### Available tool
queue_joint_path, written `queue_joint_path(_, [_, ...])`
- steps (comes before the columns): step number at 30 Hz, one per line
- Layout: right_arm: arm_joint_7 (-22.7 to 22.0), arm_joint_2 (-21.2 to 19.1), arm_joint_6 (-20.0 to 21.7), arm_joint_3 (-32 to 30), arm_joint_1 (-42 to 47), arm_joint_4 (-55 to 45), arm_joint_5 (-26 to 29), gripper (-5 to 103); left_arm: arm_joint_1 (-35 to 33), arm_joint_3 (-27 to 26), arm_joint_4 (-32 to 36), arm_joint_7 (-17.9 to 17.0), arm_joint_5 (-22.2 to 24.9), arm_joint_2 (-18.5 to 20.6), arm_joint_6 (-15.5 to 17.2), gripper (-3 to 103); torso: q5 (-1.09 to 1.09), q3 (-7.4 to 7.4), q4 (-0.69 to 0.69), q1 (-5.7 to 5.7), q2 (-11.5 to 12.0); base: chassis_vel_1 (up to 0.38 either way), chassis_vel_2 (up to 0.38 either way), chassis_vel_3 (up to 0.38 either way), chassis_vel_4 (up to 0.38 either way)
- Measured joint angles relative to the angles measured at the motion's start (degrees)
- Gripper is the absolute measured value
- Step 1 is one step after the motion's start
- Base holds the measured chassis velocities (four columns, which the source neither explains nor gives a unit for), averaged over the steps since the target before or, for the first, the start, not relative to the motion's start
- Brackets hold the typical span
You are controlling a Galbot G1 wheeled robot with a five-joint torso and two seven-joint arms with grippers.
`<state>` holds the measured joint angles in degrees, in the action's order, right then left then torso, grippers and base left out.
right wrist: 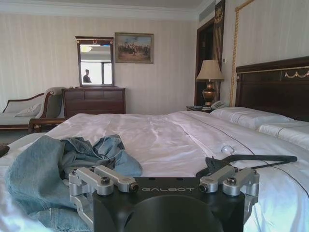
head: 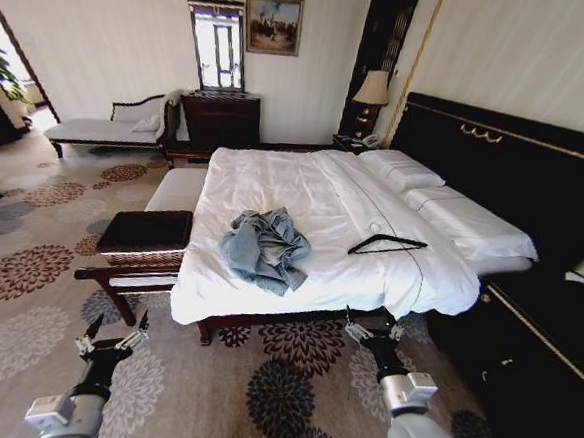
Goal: Pick up the clothes from the bed and hang them on the clothes hanger.
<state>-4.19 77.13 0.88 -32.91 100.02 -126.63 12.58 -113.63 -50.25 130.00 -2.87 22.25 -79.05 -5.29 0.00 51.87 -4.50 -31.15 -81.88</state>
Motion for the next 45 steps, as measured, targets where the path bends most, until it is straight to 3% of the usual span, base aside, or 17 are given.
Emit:
queue_joint_path(20, [-1.6,1.2,-0.2,1.5,1.5,0.5,-2.3,100,-0.5,0.3,-0.5,-0.1,-0.4,-0.6,-0.6,100,0.0,0.0,0.0,0.01,0.0,-0.008,0.009,0.006,-0.006])
queue_joint_path(45, [-1.2,2.3,-1.1,2.6,2.3,0.7,-3.4,100,-0.5,0.6,-1.0,-0.1,-0.4,-0.8,-0.7,100,0.0,0.0,0.0,0.0,0.0,-0.1,0.096,0.094,-0.101])
